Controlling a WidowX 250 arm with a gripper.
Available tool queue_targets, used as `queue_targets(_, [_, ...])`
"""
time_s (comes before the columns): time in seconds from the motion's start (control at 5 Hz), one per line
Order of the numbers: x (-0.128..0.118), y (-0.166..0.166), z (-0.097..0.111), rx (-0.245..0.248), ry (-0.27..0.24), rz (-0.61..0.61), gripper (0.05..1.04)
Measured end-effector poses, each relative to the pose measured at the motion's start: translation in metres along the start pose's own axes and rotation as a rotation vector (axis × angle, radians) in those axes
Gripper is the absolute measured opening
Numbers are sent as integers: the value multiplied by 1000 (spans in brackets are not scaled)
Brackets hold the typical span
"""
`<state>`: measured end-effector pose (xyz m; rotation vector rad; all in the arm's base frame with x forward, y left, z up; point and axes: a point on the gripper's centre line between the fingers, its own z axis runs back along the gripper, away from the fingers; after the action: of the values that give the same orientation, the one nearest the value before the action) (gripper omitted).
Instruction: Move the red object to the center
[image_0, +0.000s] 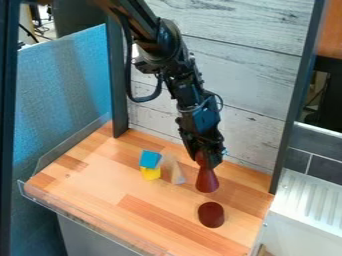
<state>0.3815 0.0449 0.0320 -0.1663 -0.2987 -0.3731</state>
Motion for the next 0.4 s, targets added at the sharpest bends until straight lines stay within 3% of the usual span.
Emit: queue_targets(0.4, [-15, -15, -4, -15, 24, -34, 582])
